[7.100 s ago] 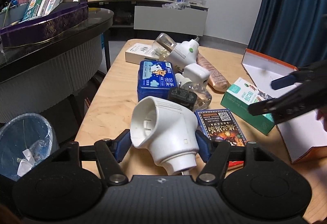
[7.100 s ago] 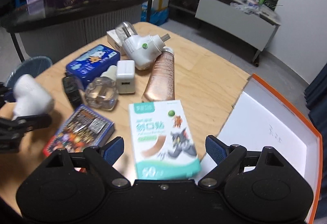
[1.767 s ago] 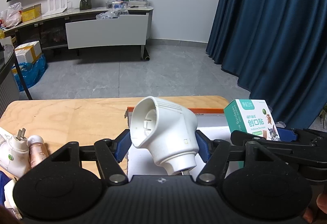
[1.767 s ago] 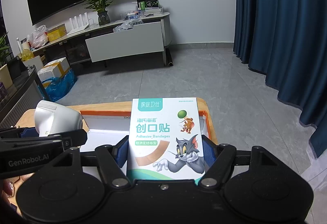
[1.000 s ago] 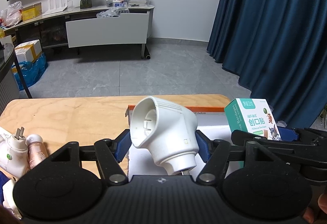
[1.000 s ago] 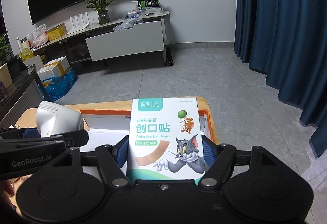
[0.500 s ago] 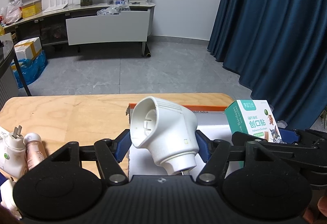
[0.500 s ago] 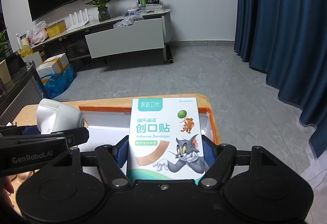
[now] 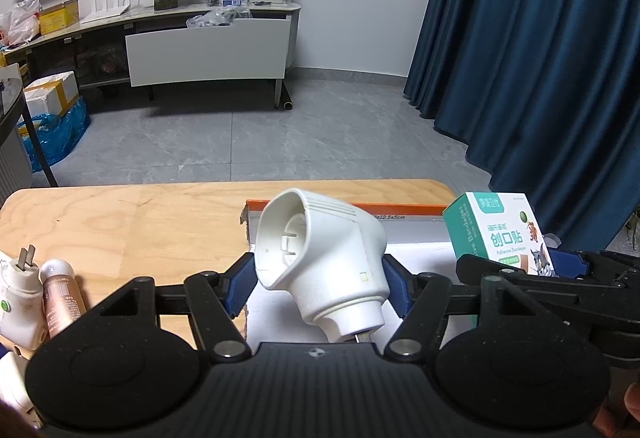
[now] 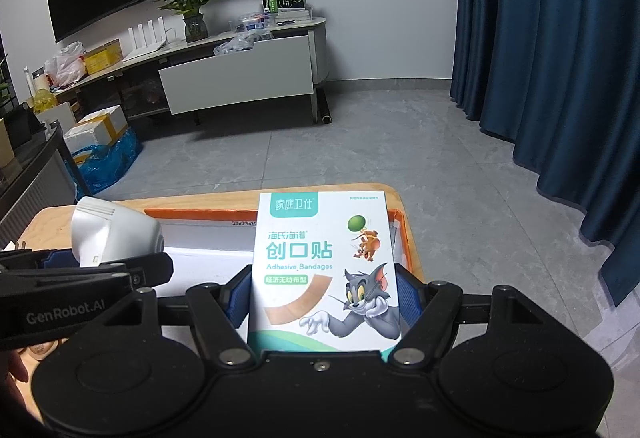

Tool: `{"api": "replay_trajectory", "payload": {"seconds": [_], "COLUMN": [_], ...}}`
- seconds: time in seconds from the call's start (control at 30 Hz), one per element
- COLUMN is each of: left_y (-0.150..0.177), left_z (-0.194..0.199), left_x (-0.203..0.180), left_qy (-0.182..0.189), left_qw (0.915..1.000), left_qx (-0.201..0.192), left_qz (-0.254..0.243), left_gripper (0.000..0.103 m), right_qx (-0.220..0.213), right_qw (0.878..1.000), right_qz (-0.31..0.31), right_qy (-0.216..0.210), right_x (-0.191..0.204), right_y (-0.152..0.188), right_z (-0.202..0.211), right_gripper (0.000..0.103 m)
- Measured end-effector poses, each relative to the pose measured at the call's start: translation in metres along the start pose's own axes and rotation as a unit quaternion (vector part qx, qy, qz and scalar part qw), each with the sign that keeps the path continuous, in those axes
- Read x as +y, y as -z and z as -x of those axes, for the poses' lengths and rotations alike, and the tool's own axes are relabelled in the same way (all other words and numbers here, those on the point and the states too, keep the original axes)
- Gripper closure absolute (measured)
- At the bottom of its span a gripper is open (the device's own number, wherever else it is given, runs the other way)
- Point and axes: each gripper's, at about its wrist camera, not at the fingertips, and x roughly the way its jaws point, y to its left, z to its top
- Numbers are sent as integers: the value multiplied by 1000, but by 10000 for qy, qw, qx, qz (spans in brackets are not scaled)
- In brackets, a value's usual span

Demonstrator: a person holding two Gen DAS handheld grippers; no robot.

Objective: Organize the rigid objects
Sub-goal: 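Lower the adapter and bandage box into the lid and open both grippers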

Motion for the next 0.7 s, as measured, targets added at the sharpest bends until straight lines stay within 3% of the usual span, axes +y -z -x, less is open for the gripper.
{"api": "replay_trajectory", "payload": {"seconds": [0.3, 0.47, 0.7], "left_y": [0, 1, 1], "left_z": [-2, -5, -18], "left_x": [-3, -7, -21], "left_qy": [2, 45, 281], "left_qw": [10000, 10000, 9993], "left_qx": [41, 87, 198], "left_qz": [10, -15, -122], "left_gripper": [36, 36, 34], "right_qx": [-140, -466, -677], "right_qw": [9998, 9980, 9959], "right_qz": [-167, -311, -506], "right_qy": [16, 287, 308], "right_x": [-6, -15, -27], "right_y": [-2, -6, -11], "right_z": [6, 19, 26], "right_gripper": [16, 16, 15]}}
